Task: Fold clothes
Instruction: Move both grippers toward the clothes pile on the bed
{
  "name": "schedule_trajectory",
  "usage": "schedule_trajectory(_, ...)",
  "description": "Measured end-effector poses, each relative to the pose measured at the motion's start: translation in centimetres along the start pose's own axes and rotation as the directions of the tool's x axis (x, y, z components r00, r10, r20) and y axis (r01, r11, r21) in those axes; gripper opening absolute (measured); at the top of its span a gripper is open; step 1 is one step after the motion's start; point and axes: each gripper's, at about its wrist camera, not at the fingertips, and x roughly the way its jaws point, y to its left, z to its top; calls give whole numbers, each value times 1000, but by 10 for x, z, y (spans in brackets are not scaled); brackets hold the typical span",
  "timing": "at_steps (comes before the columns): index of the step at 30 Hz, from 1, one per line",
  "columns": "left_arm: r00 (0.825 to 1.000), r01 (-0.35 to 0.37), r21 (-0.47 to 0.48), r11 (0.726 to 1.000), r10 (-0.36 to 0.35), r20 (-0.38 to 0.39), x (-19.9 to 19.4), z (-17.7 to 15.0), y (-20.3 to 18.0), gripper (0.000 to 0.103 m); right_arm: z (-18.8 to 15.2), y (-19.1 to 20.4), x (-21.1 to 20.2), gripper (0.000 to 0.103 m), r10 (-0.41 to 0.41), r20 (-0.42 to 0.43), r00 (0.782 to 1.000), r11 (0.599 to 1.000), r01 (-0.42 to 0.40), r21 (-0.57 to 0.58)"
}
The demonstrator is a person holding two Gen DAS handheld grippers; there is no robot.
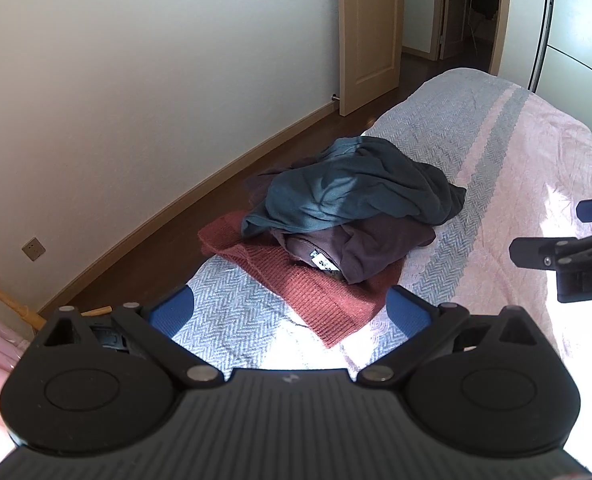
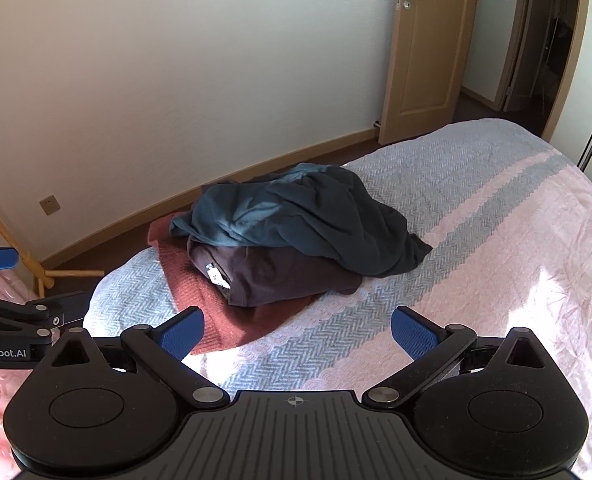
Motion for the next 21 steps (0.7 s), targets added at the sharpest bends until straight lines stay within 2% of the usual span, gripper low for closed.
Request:
schedule_trajectory(9, 999, 26, 24, 999, -25, -24, 12, 31, 20, 101, 4, -6, 5, 102, 5, -2, 1000, 1000, -5, 5)
schedule_trajectory(21, 999, 23, 47, 999, -22, -34, 15, 34, 13, 101, 1, -13, 8, 102, 16, -10, 1000, 1000, -16, 11)
